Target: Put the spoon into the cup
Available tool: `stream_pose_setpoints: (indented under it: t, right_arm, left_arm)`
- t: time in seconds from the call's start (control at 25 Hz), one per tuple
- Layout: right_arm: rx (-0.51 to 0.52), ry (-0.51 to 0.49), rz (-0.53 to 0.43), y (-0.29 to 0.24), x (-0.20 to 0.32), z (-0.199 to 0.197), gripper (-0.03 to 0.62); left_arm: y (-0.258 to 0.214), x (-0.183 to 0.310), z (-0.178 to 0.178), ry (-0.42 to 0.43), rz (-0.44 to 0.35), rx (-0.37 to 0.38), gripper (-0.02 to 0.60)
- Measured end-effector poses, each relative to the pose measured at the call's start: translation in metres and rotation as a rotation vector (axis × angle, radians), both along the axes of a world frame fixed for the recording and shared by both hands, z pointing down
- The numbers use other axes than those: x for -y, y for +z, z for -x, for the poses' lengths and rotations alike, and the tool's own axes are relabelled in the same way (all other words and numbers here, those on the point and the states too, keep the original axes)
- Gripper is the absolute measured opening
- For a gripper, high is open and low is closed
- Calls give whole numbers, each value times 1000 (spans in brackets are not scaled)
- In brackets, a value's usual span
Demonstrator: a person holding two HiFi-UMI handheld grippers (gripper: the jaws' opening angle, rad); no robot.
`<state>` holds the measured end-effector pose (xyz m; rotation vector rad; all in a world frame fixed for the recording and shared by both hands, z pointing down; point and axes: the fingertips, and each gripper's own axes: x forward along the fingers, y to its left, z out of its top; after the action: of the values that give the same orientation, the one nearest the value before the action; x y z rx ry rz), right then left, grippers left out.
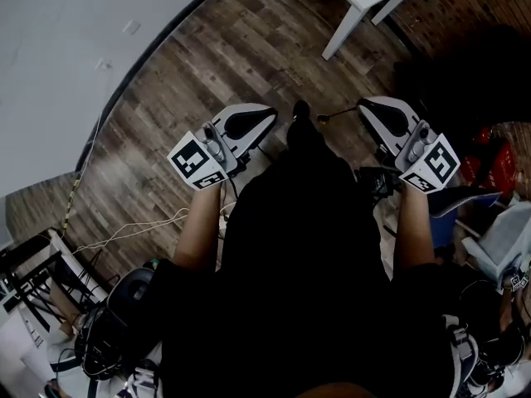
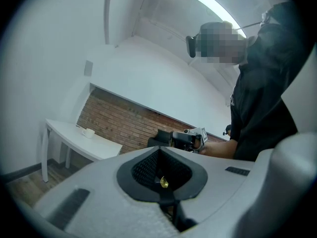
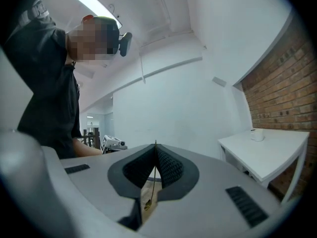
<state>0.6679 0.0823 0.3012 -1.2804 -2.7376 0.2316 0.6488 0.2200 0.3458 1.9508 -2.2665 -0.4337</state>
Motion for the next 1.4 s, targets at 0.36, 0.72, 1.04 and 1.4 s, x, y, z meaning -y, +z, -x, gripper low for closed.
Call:
stream_pose_setpoints:
  t: [0.36, 0.72, 1.04, 1.4]
  right_arm:
    - [-4, -60, 90, 2, 8, 112, 9]
    - [0, -146, 148, -2, 35, 212, 9]
    - [-36, -290, 186, 14, 15, 301, 9]
    - [-77, -333, 152, 31, -46, 386, 9]
  left_arm:
    - [1, 11, 97, -29, 59, -26, 15]
    - [-24, 40, 201, -91, -24, -87, 14]
    - [-14, 39, 272, -169, -12, -120, 14]
    - [4, -14, 359, -174, -64, -129, 15]
